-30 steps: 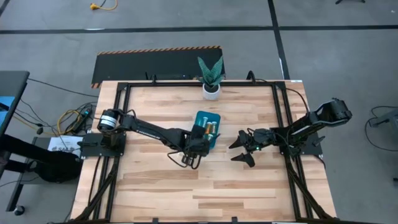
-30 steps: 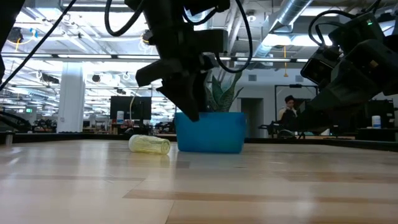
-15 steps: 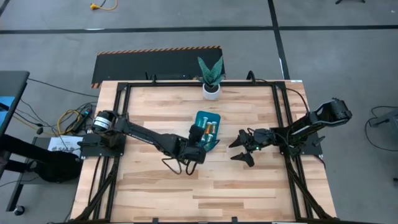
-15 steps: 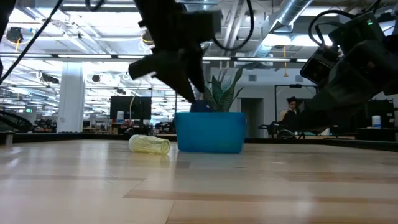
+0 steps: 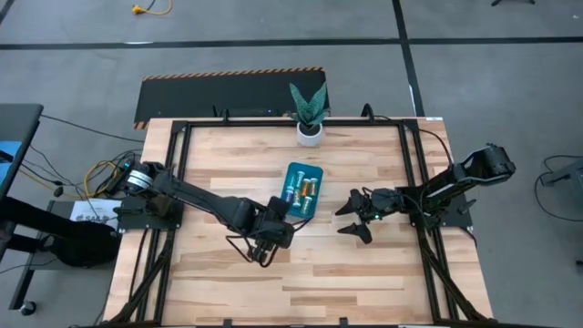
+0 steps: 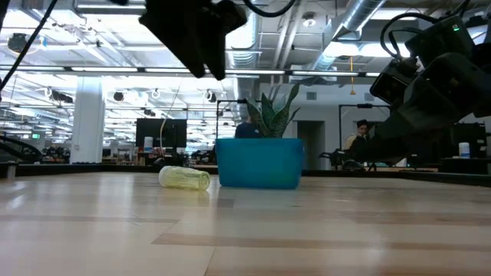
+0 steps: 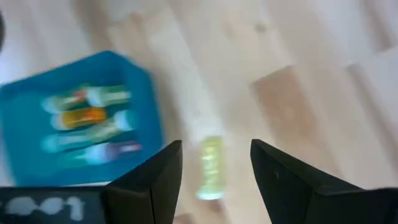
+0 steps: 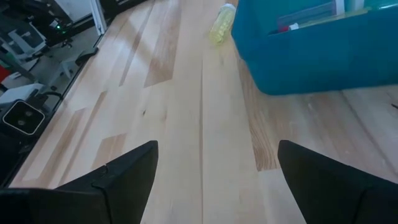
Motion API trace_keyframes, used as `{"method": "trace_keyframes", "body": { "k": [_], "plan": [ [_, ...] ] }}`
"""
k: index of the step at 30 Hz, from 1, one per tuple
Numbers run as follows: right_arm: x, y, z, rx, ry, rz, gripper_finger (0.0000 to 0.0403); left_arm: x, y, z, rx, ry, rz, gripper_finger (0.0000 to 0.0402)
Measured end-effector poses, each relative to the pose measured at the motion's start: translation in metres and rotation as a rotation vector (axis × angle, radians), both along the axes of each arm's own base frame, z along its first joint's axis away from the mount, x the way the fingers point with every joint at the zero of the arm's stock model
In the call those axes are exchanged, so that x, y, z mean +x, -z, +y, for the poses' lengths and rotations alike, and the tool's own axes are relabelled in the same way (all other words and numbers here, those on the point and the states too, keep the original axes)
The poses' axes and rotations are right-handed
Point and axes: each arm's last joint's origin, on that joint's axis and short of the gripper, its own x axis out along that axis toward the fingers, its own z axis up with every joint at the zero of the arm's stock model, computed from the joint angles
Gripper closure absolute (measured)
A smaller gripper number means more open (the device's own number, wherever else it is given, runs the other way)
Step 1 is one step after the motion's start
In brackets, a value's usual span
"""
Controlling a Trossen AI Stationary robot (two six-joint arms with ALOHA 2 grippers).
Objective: Pick and place pill bottles into a basket
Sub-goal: Put the yellow pill bottle into the bin
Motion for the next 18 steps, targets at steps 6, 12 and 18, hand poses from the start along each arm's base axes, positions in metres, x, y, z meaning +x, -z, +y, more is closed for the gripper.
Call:
{"method": "trace_keyframes", "body": {
  "k": [6, 12, 18],
  "plan": [
    [0.0, 0.0, 0.0, 0.0, 0.0, 0.0, 0.0076, -0.001, 0.002, -0.002, -0.058, -0.034, 0.017, 0.0221],
    [0.0, 0.0, 0.0, 0.0, 0.0, 0.0, 0.0076, -0.001, 0.005, -0.001, -0.055, -0.041, 0.028, 0.0221],
    [0.0, 0.0, 0.0, 0.0, 0.0, 0.0, 0.0076, -0.002, 0.025, 0.003, -0.039, -0.036, 0.051, 0.0221]
  ]
}}
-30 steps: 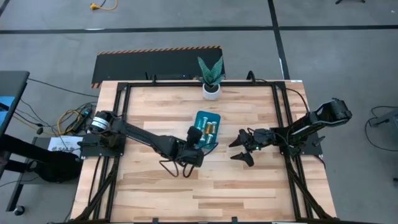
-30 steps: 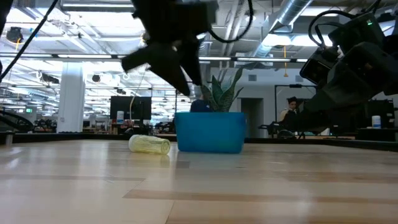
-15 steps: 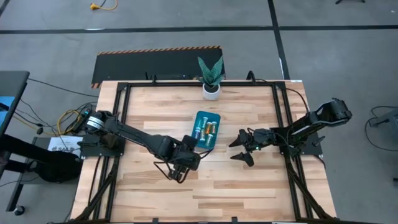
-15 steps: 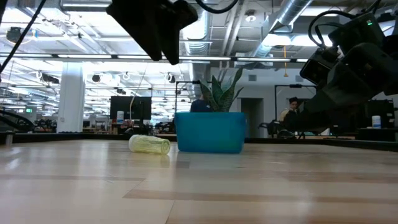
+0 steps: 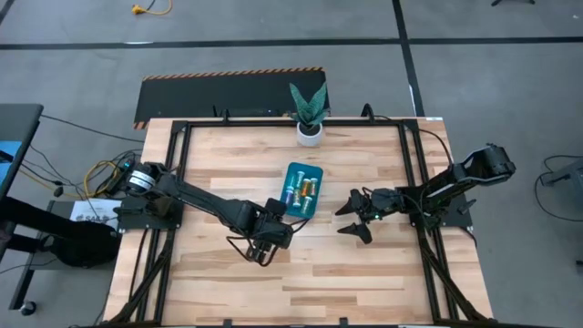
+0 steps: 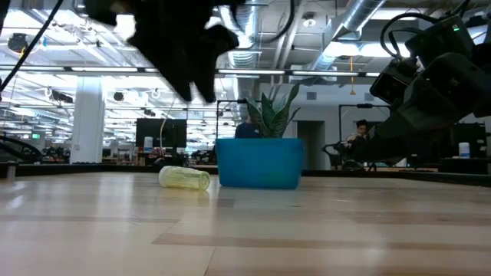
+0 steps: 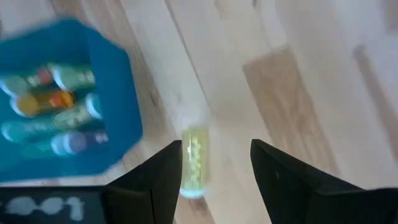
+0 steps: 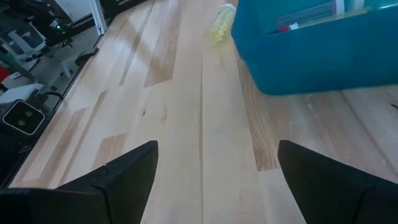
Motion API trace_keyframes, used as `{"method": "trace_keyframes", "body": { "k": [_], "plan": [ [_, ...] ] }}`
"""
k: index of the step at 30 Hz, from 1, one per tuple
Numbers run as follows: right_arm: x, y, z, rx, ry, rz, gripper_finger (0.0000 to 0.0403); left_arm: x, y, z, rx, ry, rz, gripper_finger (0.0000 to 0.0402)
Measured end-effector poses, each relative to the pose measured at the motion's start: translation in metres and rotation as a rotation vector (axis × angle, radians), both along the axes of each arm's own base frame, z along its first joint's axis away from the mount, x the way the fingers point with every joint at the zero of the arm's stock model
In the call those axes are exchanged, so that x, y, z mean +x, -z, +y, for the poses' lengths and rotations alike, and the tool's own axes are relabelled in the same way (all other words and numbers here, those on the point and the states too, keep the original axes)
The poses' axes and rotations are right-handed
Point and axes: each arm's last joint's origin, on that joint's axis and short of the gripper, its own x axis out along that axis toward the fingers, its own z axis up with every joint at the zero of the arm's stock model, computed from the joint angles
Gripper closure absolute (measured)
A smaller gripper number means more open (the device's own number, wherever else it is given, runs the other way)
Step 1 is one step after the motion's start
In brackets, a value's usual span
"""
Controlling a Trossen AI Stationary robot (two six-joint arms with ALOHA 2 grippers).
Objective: Pick and place pill bottles into a basket
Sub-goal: Put the yellow pill bottle into the bin
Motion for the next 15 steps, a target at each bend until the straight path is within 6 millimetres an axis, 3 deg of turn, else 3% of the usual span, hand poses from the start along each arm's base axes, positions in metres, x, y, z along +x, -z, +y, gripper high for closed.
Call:
{"method": "trace_keyframes", "body": {
  "k": [15],
  "plan": [
    [0.0, 0.0, 0.0, 0.0, 0.0, 0.0, 0.0076, -0.008, 0.047, 0.023, -0.081, -0.022, 0.063, 0.0221]
  ]
}}
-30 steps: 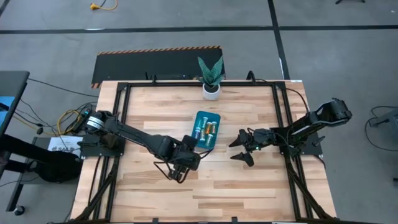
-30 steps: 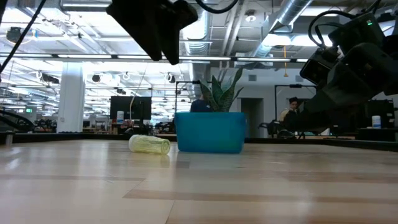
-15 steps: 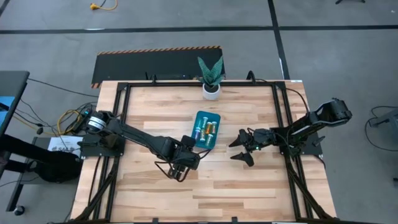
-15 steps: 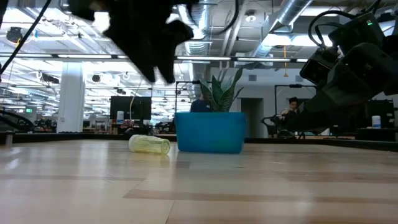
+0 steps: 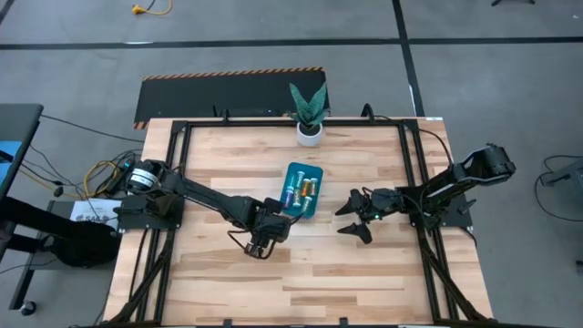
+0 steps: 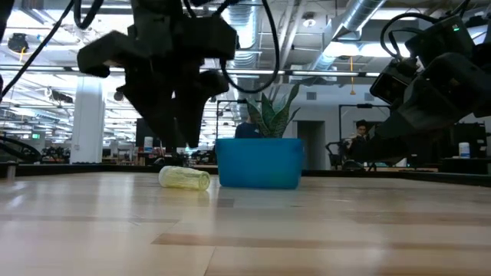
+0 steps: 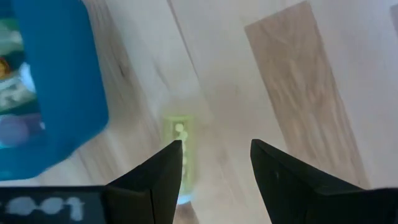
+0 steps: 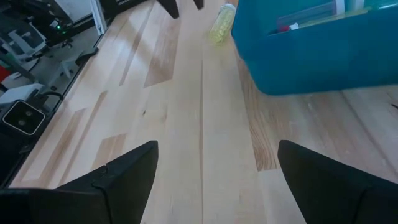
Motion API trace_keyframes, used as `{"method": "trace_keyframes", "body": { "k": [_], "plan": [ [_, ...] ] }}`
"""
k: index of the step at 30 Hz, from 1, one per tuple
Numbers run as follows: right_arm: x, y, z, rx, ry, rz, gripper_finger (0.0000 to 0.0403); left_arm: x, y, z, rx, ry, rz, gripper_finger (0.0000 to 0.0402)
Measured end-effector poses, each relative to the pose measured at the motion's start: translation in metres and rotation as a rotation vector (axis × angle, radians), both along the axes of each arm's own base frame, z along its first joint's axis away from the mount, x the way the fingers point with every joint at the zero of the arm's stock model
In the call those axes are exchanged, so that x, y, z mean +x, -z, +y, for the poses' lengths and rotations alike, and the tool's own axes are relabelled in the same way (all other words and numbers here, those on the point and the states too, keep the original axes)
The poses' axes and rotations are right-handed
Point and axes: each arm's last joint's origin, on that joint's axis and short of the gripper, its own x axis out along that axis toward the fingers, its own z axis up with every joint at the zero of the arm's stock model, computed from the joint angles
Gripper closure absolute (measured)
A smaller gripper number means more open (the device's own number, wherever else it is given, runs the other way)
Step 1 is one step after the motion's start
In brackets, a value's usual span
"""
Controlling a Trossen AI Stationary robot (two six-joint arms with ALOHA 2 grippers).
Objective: Pick and place pill bottles into a basket
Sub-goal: Put the yellow pill bottle into the bin
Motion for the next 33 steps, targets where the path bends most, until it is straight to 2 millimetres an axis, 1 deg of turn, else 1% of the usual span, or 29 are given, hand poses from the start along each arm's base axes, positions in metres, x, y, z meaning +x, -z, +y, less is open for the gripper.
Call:
{"method": "trace_keyframes", "body": {
  "k": [12, 17, 33],
  "plan": [
    [0.0, 0.0, 0.0, 0.0, 0.0, 0.0, 0.0076, -0.006, 0.022, 0.018, -0.03, -0.004, 0.023, 0.0221],
    [0.0, 0.0, 0.0, 0.0, 0.0, 0.0, 0.0076, -0.005, 0.023, 0.026, -0.023, -0.011, 0.031, 0.0221],
    [0.0, 0.0, 0.0, 0.0, 0.0, -0.001, 0.0076, -0.003, 0.023, 0.037, -0.002, 0.014, 0.029, 0.0221]
  ]
}}
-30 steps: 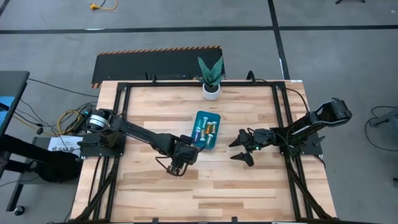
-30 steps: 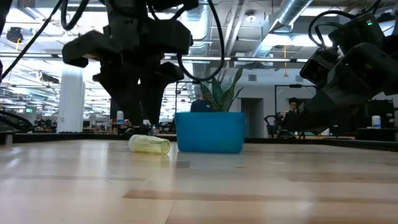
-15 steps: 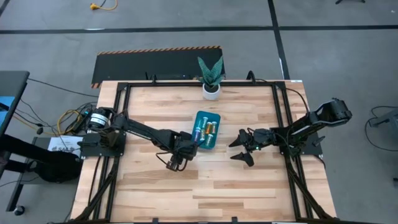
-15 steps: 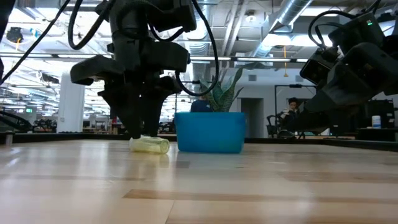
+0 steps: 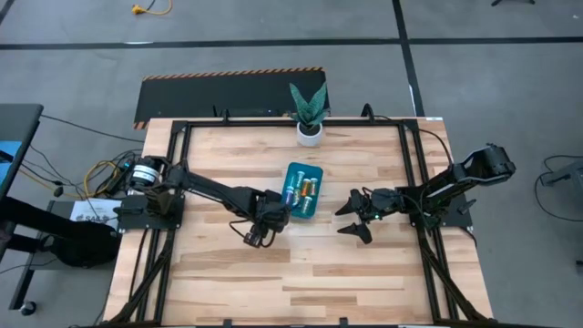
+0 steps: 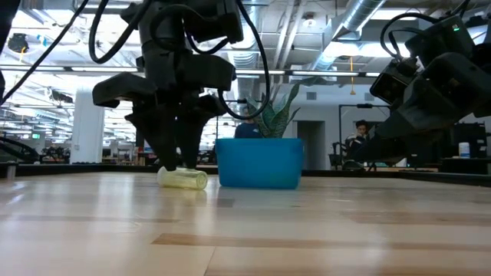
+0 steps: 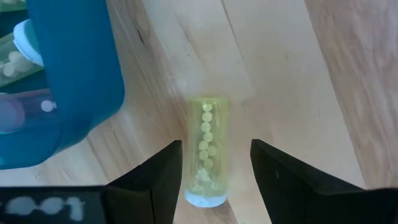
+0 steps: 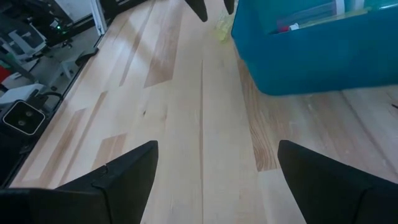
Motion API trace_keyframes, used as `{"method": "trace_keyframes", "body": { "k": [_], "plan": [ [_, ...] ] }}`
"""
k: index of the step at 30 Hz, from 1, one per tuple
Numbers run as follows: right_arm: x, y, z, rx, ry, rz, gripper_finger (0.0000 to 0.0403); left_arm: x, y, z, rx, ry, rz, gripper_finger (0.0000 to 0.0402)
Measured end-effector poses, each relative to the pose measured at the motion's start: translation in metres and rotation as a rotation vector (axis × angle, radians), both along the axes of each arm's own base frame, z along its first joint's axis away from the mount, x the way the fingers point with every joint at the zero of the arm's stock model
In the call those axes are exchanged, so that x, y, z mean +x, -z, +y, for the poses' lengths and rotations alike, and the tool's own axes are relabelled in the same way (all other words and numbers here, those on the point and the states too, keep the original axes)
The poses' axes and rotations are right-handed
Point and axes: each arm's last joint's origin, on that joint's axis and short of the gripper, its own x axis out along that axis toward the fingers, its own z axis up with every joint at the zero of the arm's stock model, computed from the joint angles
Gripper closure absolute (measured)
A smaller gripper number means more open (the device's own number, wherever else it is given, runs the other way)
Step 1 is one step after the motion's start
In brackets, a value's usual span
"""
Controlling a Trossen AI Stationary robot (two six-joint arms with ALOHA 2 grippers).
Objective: Pick and place pill bottles into a basket
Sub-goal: Put the yellow pill bottle into the bin
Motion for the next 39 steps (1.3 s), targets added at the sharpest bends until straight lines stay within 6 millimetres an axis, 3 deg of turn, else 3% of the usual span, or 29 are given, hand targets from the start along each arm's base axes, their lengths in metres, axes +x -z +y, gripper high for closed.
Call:
{"method": "trace_keyframes", "body": {
  "k": [8, 16, 33, 39],
  "plan": [
    [0.0, 0.0, -0.001, -0.018, 0.036, -0.003, 0.0076, 0.001, 0.001, 0.001, 0.004, 0.012, -0.002, 0.0221],
    [0.0, 0.0, -0.002, -0.024, 0.05, -0.003, 0.0076, 0.006, 0.021, 0.004, -0.079, 0.026, 0.052, 0.0221],
    [0.0, 0.0, -0.002, -0.025, 0.05, -0.004, 0.0076, 0.008, 0.021, 0.01, -0.119, -0.004, 0.049, 0.0222],
    [0.0, 0.0, -0.002, -0.024, 0.05, -0.004, 0.0076, 0.007, 0.021, 0.009, -0.123, -0.002, 0.054, 0.0263]
  ]
}}
